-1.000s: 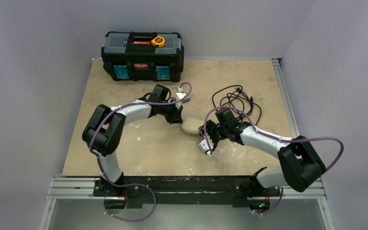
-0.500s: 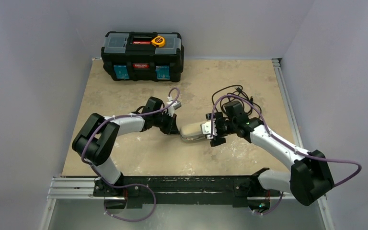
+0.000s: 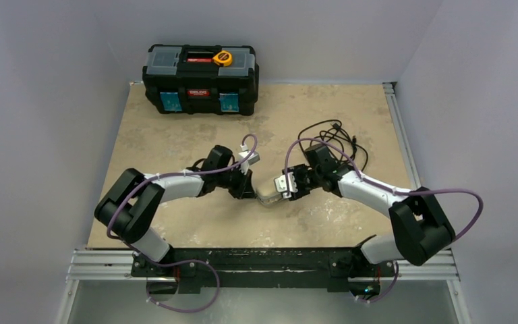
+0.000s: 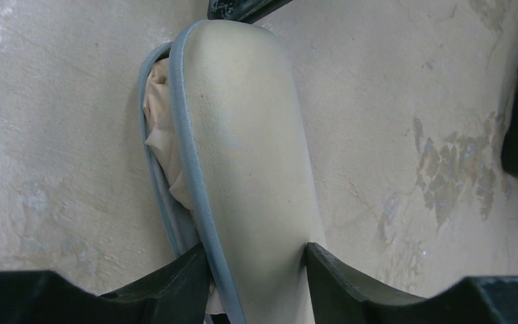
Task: Open the umbrella
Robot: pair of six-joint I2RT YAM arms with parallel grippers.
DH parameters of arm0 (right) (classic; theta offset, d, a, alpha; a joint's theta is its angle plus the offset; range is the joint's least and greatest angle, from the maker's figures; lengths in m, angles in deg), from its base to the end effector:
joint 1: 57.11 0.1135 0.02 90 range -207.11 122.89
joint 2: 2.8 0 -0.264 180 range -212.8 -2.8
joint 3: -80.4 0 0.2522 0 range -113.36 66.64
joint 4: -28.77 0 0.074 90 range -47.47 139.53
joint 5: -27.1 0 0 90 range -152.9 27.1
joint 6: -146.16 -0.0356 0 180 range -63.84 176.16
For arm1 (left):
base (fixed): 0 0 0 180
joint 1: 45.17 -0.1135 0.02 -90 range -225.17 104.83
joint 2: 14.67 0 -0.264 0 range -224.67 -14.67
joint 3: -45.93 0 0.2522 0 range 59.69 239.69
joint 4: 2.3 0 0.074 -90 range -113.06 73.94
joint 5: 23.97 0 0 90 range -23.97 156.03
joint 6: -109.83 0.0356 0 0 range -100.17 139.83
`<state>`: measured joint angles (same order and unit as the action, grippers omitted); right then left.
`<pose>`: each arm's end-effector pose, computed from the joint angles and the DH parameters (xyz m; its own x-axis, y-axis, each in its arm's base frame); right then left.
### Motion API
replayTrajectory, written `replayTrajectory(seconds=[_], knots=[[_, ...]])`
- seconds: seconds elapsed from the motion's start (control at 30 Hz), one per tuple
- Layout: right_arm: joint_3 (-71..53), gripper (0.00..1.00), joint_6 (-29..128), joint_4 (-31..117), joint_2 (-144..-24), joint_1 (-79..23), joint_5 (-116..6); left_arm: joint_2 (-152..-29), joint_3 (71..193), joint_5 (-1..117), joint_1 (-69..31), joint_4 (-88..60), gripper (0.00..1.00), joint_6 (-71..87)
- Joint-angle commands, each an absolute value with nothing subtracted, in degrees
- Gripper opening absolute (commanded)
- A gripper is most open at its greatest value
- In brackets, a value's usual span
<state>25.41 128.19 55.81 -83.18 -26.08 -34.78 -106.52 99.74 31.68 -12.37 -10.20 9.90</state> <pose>0.2210 0.1525 0.1821 0.4572 -0.7040 -0.5435 -0.8623 -0.2012 -0.4647 0.2405 -0.1789 0.1477 -0.7290 0.3004 -0.6151 0.6613 0.5413 -0.5193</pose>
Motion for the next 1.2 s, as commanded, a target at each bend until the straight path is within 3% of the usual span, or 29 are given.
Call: replayTrajectory(seconds=[0.0,0.07,0.23,0.7,0.87,0.97,1.07,1.17], knots=[[29.3,0.43,138.5,55.1,-84.1,-27.0,-35.1,-102.3,98.7,28.8,-12.9,-8.7,0.0,14.2],[31.4,0.36,145.9,54.5,-83.5,-28.3,-34.5,-101.1,98.1,28.4,-13.3,-8.7,0.0,18.0],[39.0,0.32,161.9,52.2,-80.3,-32.0,-30.2,-100.5,97.5,26.9,-12.4,-6.1,0.0,30.4],[36.5,0.27,176.2,55.5,-85.7,-32.7,-23.8,-108.5,104.1,23.3,-11.3,-1.1,0.0,50.7],[34.6,0.27,177.8,56.9,-86.7,-32.7,-23.1,-112.4,108.5,32.9,-10.1,3.5,0.0,37.5],[33.4,0.27,175.5,56.5,-86.9,-32.6,-22.7,-116.1,116.2,38.7,-14.3,1.0,0.0,24.3],[31.3,0.27,171.0,56.2,-87.7,-32.5,-22.2,-116.3,119.0,41.5,-17.2,-0.9,0.0,20.7],[28.4,0.29,166.4,56.3,-88.9,-32.1,-21.0,-112.5,117.8,40.5,-18.2,-3.6,0.15,25.6]])
